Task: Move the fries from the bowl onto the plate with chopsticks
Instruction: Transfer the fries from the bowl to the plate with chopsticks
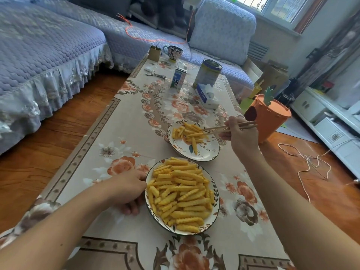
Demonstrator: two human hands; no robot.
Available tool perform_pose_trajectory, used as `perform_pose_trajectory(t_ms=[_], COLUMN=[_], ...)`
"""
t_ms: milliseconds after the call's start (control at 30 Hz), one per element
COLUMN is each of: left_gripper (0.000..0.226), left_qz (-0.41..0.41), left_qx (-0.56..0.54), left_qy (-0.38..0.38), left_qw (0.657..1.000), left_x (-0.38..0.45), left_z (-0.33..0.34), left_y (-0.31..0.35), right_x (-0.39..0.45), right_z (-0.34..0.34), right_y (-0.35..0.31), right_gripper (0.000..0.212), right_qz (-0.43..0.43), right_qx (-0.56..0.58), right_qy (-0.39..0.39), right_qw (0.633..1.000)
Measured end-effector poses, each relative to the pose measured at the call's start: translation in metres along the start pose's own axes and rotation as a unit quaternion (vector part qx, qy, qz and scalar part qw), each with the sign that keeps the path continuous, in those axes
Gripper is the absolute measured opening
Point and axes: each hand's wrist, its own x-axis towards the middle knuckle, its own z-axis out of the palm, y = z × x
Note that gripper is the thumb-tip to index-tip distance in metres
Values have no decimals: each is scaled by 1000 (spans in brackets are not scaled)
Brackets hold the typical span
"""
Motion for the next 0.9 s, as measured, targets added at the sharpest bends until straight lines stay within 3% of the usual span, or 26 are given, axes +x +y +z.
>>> perform_pose_trajectory(t_ms=[200, 467, 600, 733, 900], left_gripper=[29, 26, 25, 19, 22], left_qz=[2, -4, 0, 3, 4], left_qx=[-5, 0, 4, 14, 16], left_qy=[-6, -11, -7, 2, 14], left_qw=[1000, 1000, 1000, 1000, 1000], left_x=[0, 0, 0, 3, 5], left_z=[-2, -5, -3, 0, 2], left_y=[0, 4, 4, 1, -4], right_x=[0, -13, -49, -87, -110], right_z=[16, -4, -38, -68, -78], right_y=[12, -16, -48, -58, -63], right_gripper=[32, 37, 47, 50, 51], right_qz=[-2, 2, 34, 42, 19], right_qx=[-35, -10, 82, 39, 21], right_qy=[-17, 41, -38, -136, -151], right_qw=[999, 999, 995, 989, 988])
